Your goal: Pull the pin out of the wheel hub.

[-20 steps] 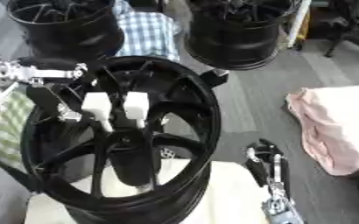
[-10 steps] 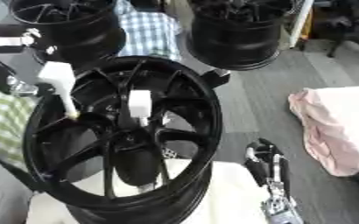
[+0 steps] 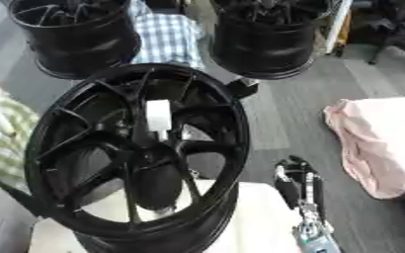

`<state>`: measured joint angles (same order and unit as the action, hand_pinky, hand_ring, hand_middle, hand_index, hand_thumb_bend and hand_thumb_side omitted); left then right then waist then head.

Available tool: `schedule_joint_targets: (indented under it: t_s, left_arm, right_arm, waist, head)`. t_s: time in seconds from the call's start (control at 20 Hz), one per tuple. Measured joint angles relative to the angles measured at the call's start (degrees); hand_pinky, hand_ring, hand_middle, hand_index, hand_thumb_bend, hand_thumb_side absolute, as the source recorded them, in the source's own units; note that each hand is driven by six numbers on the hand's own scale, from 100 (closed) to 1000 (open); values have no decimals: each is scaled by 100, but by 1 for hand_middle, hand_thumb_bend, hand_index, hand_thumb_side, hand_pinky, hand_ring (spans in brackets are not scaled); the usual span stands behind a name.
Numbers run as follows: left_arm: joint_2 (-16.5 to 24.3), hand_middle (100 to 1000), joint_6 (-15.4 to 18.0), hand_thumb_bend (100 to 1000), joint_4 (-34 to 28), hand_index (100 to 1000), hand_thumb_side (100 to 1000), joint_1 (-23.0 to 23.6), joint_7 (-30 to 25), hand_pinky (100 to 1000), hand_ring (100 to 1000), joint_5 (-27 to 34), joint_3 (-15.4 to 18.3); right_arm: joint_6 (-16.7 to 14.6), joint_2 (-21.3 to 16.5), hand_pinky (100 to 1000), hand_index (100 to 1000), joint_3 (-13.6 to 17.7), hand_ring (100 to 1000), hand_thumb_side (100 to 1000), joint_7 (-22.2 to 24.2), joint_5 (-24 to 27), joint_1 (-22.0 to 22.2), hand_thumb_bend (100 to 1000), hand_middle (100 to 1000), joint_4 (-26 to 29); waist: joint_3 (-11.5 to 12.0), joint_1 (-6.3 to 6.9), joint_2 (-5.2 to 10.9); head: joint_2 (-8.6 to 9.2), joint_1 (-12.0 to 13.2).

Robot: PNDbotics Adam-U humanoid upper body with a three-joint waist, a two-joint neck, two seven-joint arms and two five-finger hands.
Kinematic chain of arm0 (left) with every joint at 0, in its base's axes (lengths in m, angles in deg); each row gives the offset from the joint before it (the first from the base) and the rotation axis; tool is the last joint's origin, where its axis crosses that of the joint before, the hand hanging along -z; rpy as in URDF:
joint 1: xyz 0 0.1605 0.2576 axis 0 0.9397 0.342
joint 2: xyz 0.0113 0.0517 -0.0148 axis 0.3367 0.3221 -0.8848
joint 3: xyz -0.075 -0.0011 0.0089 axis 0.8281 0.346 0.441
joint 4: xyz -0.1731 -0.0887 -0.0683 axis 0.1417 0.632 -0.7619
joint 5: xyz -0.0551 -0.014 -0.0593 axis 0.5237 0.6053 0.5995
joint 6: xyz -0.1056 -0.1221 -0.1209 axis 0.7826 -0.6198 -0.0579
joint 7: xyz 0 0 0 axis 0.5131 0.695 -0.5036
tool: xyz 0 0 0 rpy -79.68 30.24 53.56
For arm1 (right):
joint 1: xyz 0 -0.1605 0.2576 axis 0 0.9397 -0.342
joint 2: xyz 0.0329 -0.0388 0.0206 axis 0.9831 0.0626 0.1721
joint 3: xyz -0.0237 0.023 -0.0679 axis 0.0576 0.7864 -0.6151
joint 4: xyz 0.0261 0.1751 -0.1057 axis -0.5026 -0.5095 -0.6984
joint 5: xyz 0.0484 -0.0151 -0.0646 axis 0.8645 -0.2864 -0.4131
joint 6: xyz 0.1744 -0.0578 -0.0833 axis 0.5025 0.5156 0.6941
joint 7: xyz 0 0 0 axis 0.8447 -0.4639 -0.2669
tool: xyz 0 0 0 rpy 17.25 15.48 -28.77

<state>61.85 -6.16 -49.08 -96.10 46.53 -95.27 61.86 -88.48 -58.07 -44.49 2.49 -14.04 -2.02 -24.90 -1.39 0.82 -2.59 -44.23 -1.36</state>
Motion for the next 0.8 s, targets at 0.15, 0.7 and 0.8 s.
schedule_joint_targets:
  t_s: [0.15,0.7,0.8]
  left_arm:
    - [-396,756,-132,573,448,846,629,381,415,786,751,-629,394]
    - [-2562,680,-1083,362,1058,795,630,1432,2335,740,686,-505,1946]
    - [-2929,667,-1173,327,765,786,626,1601,2524,733,674,-174,2128]
  right_arm:
    - [-4,0,758,808,1,646,549,-6,1,-1,100,619,1]
    - [-9,6,758,808,2,645,550,-13,7,-52,100,619,15]
    - [-9,9,758,808,2,646,550,-13,8,-54,100,619,17]
  waist:
    - [0,-28,-23]
    - [13,-97,-99]
    - [20,-116,-103]
  head:
    - [0,-13]
    - [1,-33]
    - [2,-20]
